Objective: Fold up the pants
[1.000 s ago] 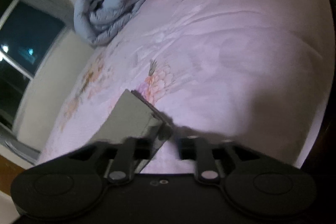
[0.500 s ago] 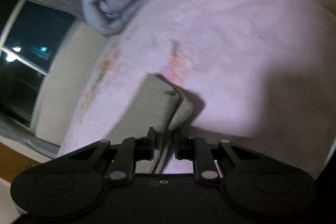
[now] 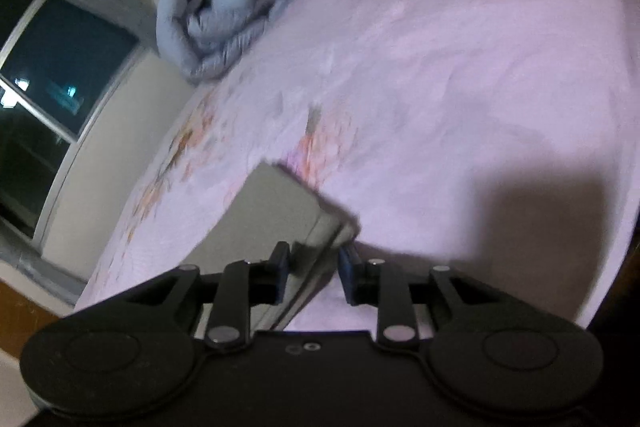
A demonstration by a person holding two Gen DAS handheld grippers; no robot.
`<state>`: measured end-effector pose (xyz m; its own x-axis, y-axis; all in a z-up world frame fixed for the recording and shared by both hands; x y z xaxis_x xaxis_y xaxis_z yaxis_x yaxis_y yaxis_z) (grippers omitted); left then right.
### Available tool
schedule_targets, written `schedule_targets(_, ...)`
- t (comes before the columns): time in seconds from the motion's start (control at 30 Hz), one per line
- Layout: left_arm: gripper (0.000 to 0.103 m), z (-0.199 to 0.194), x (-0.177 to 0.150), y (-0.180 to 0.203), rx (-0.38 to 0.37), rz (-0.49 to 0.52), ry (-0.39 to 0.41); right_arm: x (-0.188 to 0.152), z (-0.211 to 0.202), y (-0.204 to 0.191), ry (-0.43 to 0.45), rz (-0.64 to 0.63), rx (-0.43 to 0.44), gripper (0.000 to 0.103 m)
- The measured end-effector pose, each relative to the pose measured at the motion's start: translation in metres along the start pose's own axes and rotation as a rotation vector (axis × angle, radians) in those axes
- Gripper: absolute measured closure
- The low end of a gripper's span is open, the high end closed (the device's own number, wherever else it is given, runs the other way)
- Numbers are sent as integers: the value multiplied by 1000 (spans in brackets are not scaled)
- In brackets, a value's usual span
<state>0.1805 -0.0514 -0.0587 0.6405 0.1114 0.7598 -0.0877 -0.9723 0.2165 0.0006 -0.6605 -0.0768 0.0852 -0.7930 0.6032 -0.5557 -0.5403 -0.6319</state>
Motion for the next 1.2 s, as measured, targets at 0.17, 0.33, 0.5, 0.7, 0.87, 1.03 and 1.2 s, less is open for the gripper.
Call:
schedule_targets(0.17,0,25,-33,52,150,238,-75,-18,11,-48,-104,-142,137,83)
schedule_targets(0.33,0,0,-23,46,132,194,-11,-55,47,-125,-269,-388,279,83)
schedule_targets(0.5,0,-4,2,-3,274,116,54,-77,95,-187,-372,-467,350,83)
schedule_targets(0.7,0,23,5,-88,312,-61,-58,-64,147,-179,-409,-420,219,103)
schedule_targets(0.87,0,9,3,-87,325,-137,-40,-4,121,-126,-285,-268,173,83)
schedule_targets(1.03,0,-5,-11,-12,258,25,23,25,40,-68,-132,-210,203,64)
schedule_targets(1.2,0,10,-16,75,82,96,22,27,-3,-4,-103,-54,145,40)
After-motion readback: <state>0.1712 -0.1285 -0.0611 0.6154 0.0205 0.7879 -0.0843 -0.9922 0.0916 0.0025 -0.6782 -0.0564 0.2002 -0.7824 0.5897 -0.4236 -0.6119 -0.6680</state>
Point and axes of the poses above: each gripper's, at about its wrist camera, not at the fingertips, and z roughly the way its jaws point, y to its right, x to its top, the point moved 1 cm from there along z, roughly the way its jaws point, and after that the axes turned 2 degrees about y, right-handed, at the moved point
